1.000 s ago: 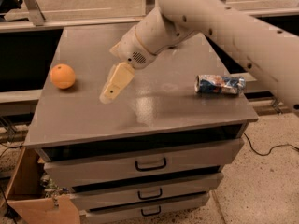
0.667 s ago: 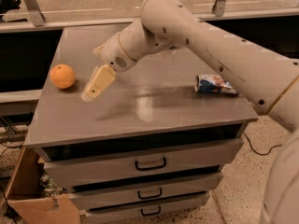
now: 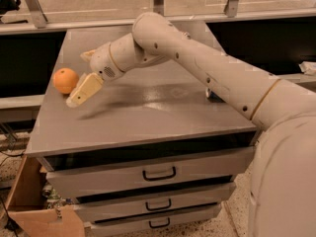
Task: Pick orange
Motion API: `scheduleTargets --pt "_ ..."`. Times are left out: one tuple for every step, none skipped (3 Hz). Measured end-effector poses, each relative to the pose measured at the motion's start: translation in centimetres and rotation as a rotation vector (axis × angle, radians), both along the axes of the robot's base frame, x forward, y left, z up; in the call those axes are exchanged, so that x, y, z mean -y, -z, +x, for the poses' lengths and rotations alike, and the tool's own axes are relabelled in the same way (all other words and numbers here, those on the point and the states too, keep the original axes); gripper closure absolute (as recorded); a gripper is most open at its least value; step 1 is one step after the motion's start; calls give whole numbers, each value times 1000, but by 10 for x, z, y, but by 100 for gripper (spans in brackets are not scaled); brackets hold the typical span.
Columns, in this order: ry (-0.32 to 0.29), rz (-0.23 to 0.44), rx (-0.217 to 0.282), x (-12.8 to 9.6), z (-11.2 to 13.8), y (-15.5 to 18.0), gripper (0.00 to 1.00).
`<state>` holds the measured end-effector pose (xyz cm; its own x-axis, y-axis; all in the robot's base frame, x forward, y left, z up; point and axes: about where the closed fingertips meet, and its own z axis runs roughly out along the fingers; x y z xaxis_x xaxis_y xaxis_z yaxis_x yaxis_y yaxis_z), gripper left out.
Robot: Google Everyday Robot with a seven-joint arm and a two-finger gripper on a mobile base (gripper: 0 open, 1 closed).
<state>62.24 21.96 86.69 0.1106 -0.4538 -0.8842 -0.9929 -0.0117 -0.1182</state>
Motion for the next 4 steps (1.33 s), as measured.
scheduleTargets --pt "-15 52 -16 -23 4 8 0" --pt "-41 89 -30 -42 3 11 17" --pt "-55 124 -47 -57 4 13 49" --pt "-41 145 -31 -49 8 4 71"
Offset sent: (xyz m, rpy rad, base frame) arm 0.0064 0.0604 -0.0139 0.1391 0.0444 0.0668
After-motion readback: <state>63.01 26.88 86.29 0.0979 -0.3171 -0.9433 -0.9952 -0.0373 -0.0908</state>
